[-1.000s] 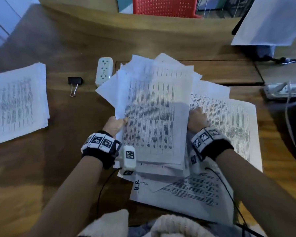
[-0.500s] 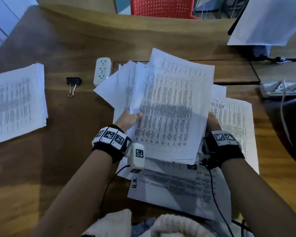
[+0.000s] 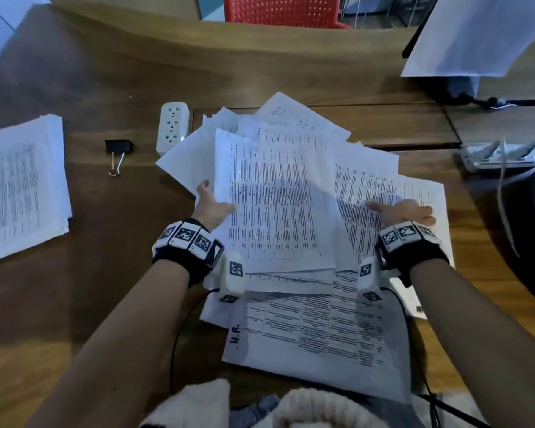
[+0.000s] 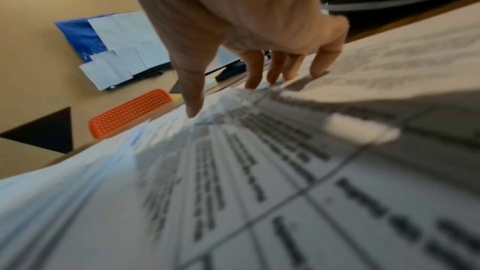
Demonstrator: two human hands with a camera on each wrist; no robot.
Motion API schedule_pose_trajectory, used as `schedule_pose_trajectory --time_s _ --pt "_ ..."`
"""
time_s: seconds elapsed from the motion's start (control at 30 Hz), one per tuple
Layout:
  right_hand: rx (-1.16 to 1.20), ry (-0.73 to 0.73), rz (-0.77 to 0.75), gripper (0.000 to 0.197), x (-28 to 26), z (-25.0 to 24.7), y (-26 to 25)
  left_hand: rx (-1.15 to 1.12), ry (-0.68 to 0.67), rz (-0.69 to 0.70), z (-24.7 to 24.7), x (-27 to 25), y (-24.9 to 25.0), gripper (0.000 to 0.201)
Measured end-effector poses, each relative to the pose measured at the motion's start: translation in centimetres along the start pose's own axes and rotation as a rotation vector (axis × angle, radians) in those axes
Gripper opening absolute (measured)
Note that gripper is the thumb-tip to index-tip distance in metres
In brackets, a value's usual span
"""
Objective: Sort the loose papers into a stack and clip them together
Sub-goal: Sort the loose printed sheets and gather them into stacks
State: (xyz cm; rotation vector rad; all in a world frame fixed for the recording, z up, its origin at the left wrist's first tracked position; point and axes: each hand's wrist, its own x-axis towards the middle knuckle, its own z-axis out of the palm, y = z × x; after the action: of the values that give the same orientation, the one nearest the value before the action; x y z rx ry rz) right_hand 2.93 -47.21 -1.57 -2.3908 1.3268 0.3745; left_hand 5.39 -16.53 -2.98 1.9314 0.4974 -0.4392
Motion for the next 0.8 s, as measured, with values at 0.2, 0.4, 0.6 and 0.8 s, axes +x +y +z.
schedule_pose_trajectory --time_s 0.2,0.4,0.6,0.8 --pt "0.283 -0.242 -0.297 0.032 -2.2 2.8 -3.0 0.064 -0.134 -0.094 0.1 0.6 -1.1 0.076" --pt "0.452 -0.46 -0.513 0.037 -5.1 2.6 -3.8 -0.09 -0.134 -0.001 1.0 -0.3 -0.5 0.053" --pt "0.397 -0.359 -0.798 0.026 -7.5 -0.5 -4.5 -0.431 -0.166 -0.071 1.6 -1.1 -0.7 0.12" --pt "0.68 -0.408 -1.021 0.023 -9.4 -6.4 -4.7 -0.725 -0.186 0.07 -0.5 -2.4 1.7 0.057"
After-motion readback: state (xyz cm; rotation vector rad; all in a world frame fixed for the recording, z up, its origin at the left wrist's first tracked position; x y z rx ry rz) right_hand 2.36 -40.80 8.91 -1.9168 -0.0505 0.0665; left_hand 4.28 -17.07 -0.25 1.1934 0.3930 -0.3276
